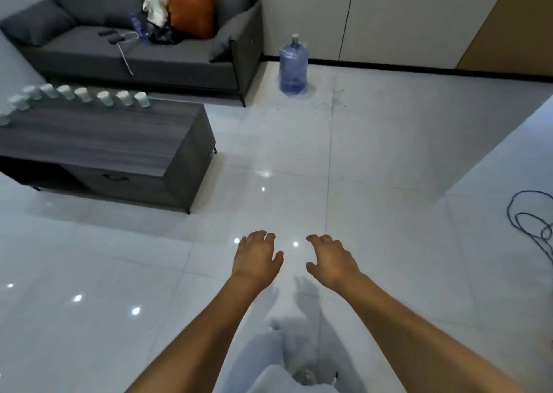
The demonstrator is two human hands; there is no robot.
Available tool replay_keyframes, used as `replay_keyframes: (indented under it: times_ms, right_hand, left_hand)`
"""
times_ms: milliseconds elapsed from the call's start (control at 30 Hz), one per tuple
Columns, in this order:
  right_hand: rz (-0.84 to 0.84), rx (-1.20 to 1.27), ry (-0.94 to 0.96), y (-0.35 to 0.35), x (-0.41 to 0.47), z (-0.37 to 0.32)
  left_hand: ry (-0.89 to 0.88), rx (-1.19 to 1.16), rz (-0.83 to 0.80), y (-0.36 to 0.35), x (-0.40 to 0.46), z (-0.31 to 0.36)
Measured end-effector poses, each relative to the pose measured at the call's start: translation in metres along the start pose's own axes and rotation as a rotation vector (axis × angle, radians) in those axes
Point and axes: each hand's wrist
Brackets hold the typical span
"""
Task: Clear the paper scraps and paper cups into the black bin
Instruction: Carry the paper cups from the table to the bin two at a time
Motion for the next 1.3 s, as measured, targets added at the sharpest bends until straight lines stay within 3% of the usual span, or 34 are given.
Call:
replay_keyframes:
  times_ms: [333,900,1300]
  right_hand:
    - [-0.02,-0.05,0.124,0.011,0.225,-0.037]
    - [-0.072,-0.03,0.209,0.065,0.616,-0.135]
    - [-0.118,-0.059,0.387,0.109,0.906,-0.239]
  left_hand:
    - [0.091,-0.013,0.0,-0.02,0.209,-0.059]
    - [0.264,-0.02,0.025,0.021,0.563,-0.178]
    - [0.53,-0.062,0.058,0.073,0.796,-0.279]
Point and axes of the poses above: each hand's wrist, its own x-axis towards the middle knuckle, its own y-axis out of the back of the hand, z = x × y, and after that the axes turned 15 degrees about z, right-handed
